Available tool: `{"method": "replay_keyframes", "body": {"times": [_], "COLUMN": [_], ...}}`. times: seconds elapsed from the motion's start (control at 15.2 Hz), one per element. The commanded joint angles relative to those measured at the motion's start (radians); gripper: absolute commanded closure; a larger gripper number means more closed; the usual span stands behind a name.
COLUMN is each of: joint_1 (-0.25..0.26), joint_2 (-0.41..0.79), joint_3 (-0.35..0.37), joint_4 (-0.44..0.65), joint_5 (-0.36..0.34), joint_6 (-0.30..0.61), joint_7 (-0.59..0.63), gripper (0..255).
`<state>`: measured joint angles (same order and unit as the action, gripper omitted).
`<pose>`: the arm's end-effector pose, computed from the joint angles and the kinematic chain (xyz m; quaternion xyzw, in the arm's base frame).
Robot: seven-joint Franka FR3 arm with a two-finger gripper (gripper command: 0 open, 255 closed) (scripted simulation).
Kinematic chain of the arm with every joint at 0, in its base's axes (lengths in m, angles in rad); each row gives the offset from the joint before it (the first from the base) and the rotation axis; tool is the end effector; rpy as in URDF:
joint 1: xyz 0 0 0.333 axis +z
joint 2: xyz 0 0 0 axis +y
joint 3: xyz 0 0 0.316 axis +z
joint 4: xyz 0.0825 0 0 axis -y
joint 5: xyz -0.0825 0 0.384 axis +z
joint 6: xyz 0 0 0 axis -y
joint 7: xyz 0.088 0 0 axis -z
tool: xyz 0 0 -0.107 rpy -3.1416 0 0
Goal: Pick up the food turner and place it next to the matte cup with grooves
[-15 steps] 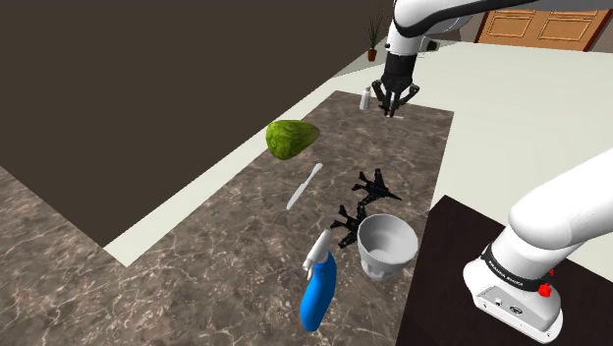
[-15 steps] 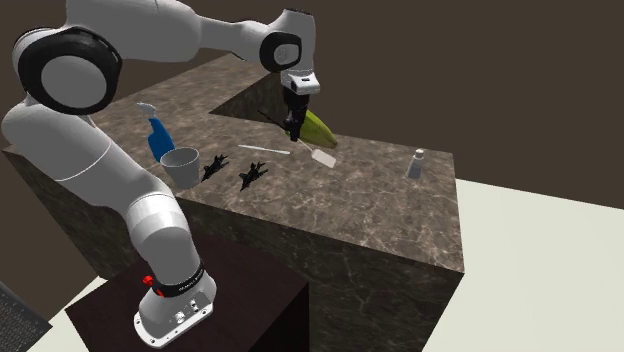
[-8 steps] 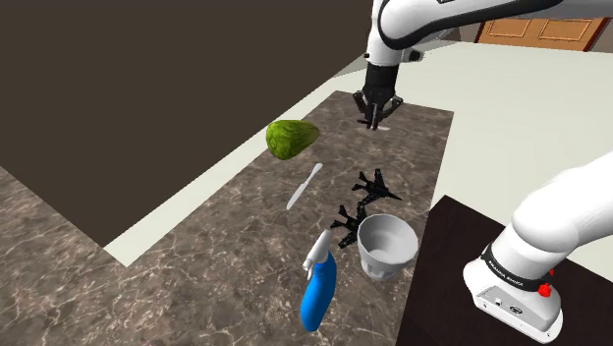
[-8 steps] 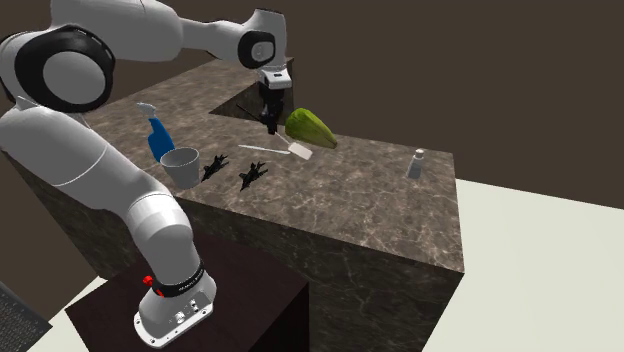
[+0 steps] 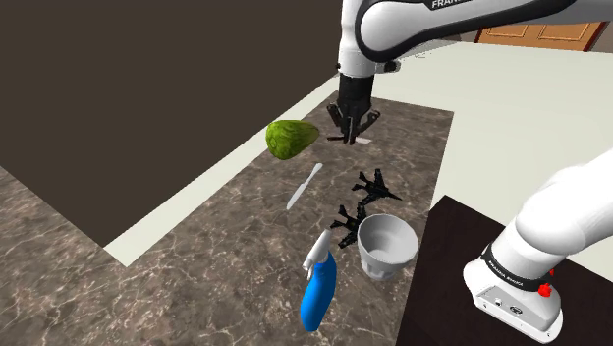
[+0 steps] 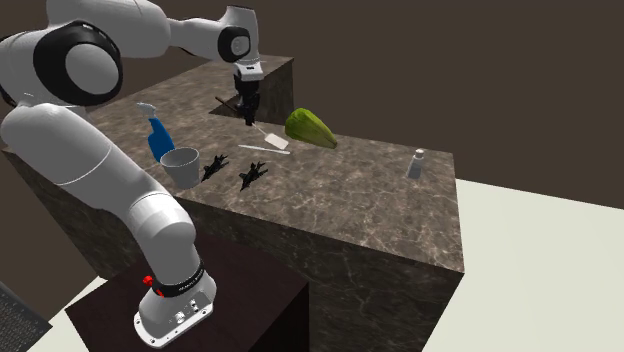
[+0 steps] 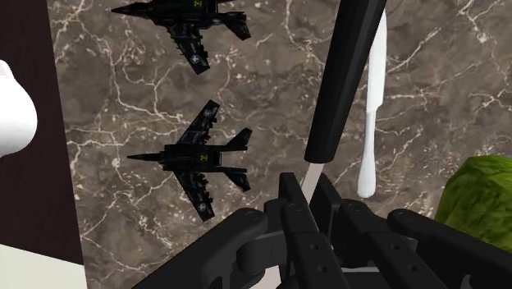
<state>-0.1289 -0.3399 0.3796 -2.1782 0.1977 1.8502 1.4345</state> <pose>0.4376 0.1425 0.5184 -0.8077 0.5887 0.0268 0.0195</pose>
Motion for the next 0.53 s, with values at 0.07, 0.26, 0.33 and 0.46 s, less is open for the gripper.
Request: {"method": "replay_keyframes", "body": {"times": [0.07,0.26,0.33,0.46], "joint_1": [0.027,0.049,0.055,0.069], "joint_2": [0.020,0.059,0.075,0.110], "joint_3": [0.056,0.112,0.132,0.170], "joint_4": [0.028,0.069,0.085,0.120], "joint_5": [0.010,0.008,0.005,-0.005], "joint_6": [0.003,0.010,0.013,0.017], "joint_7": [0.082,0.163,0.191,0.249], "gripper": [255,255,255,255]}}
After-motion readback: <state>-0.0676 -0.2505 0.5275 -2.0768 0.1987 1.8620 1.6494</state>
